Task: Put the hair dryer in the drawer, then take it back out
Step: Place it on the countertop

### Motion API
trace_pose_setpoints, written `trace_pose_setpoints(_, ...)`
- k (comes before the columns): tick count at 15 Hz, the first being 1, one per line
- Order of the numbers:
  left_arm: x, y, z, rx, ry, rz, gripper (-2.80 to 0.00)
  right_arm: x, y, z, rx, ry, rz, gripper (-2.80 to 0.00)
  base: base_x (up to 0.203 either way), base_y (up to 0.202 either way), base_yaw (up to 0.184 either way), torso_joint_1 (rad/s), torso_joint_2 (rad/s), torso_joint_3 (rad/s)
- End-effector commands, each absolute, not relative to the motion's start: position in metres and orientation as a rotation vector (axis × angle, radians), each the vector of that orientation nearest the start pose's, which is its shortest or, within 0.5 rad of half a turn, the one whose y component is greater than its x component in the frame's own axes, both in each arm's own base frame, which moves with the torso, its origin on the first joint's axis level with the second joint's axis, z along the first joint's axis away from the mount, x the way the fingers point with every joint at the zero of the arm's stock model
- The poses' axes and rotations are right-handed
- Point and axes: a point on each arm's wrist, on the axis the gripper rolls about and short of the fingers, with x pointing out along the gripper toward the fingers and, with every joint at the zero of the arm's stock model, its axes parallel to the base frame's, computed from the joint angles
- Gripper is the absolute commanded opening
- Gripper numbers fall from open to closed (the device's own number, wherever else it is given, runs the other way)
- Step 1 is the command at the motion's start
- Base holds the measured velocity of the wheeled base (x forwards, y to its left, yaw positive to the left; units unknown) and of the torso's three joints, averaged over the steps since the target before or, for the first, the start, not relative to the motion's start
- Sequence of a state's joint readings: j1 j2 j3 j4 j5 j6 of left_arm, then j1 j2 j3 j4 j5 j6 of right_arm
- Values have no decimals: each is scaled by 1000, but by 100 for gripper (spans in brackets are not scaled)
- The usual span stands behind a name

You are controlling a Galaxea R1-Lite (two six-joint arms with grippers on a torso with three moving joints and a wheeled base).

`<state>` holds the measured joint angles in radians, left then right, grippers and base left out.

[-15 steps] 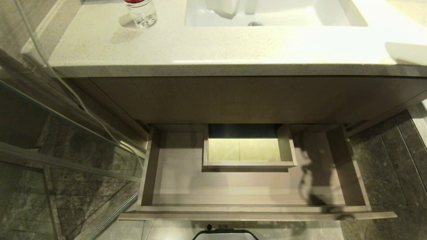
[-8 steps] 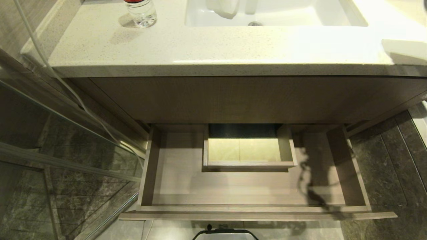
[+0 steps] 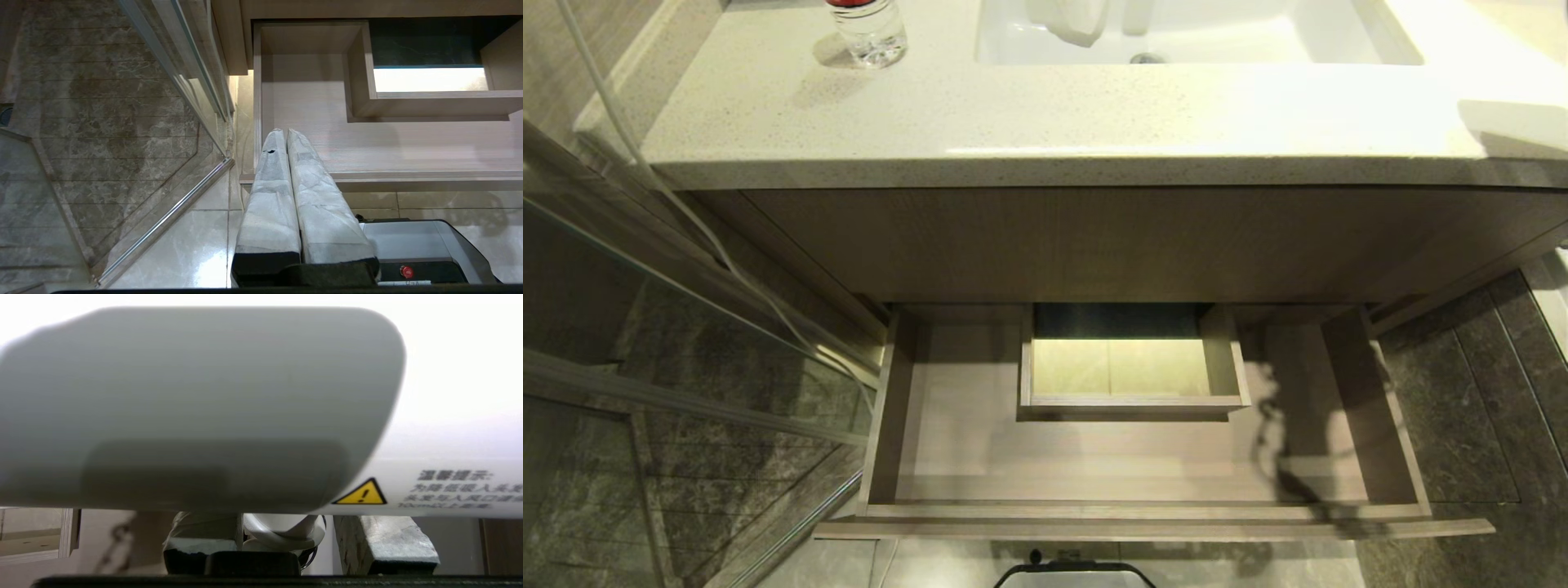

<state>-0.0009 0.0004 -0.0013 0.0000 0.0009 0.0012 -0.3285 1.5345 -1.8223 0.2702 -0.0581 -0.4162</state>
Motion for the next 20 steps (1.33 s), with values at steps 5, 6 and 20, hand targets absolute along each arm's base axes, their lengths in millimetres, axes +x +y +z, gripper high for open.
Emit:
trace_pose_setpoints(5, -23, 0, 76, 1, -1, 1, -280, 218, -75, 426, -423, 56, -383, -280, 0, 0, 0, 53, -2, 66)
trace_pose_setpoints(6, -23, 0, 75, 1, 0, 0, -280, 217, -75, 426, -425, 55, -384, -280, 0, 0, 0, 237, -7, 233)
trace_pose_setpoints(20, -23, 0, 76, 2, -1, 1, -280, 215, -75, 411, -409, 170, -361, -280, 0, 0, 0, 202, -38, 162)
